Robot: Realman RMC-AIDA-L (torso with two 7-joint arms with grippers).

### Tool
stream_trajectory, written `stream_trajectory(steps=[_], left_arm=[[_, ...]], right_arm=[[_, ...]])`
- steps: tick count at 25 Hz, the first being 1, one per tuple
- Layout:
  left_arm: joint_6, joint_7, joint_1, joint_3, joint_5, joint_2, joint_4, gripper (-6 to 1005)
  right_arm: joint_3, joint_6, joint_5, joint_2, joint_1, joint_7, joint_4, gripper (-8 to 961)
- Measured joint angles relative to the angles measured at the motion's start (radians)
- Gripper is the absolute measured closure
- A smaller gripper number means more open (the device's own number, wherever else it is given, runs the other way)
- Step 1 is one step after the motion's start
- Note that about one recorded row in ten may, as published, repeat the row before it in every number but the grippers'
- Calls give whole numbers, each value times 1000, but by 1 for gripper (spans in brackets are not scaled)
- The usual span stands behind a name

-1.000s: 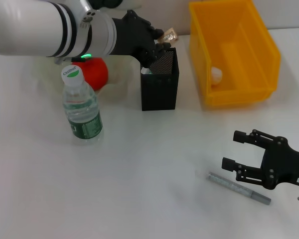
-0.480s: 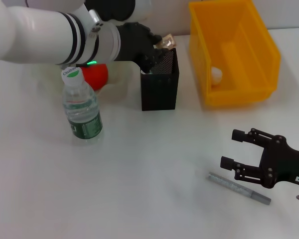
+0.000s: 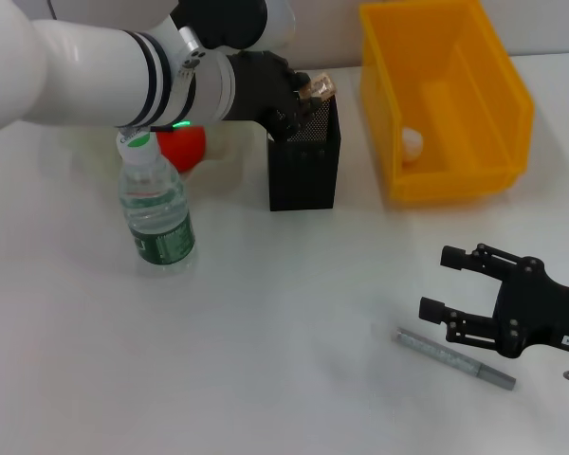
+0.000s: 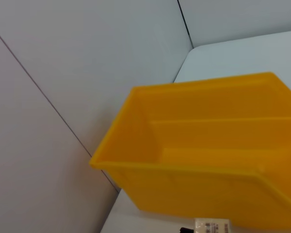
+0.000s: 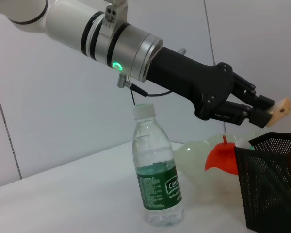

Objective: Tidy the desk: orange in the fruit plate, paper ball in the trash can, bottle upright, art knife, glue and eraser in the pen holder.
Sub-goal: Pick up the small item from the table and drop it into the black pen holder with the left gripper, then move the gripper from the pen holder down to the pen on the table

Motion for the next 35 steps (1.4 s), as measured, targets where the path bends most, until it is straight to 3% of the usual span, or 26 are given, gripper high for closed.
stream_trajectory(steps=[6,15,21,25,27,31,35], left_arm=[[-25,0,0,1,0,0,-12,683],[-54,0,28,6,-23,0,20,451],[-20,119,187,10,-216,8,262,231],[46,311,332,8,-453,8,397,133],[103,421,395,-6,-581,10,420,133],[251,603,495,-62,-798,11,384,133],[488,824,556,-150,-1033,11,179,134]], right_arm=[[0,0,0,0,0,0,0,154],[0,0,0,0,-2,0,0,155],[0,-2,1,-3,-4,5,-3,155],[10,-9,6,-5,-5,6,-7,154],[15,-12,6,-6,-4,7,-8,154],[33,-28,7,-6,-2,11,-15,154],[67,-53,7,-6,-2,51,-48,154]])
